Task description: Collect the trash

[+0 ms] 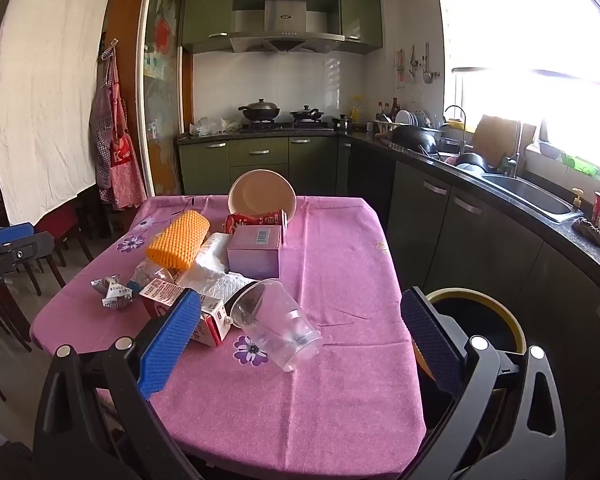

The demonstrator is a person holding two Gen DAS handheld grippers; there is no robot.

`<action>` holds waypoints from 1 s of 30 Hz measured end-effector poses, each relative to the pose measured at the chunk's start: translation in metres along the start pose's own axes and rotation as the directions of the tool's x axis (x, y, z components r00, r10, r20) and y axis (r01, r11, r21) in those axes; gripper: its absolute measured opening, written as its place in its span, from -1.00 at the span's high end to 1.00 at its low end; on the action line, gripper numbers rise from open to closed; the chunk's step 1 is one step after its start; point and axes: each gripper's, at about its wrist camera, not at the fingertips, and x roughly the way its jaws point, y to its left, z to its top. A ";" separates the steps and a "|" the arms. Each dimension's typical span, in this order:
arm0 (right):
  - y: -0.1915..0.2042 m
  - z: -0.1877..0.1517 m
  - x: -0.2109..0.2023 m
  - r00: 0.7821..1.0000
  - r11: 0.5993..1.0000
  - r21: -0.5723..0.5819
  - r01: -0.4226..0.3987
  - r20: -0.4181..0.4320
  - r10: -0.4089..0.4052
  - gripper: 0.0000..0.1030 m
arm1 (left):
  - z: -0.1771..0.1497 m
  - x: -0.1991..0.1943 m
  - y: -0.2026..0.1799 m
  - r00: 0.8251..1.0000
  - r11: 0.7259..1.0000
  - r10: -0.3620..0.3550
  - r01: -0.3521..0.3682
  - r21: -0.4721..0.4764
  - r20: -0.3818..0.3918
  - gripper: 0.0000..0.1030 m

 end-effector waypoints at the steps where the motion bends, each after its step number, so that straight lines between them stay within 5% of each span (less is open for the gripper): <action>1: 0.000 0.000 0.000 1.000 1.000 0.001 -0.001 0.000 0.001 -0.91 | 0.000 0.000 0.000 1.000 1.000 0.001 -0.001 -0.002 -0.001 -0.89; 30: 0.000 -0.002 0.004 1.000 1.000 0.014 0.000 0.000 0.000 -0.91 | -0.002 0.004 -0.001 1.000 1.000 0.000 0.000 0.015 -0.014 -0.89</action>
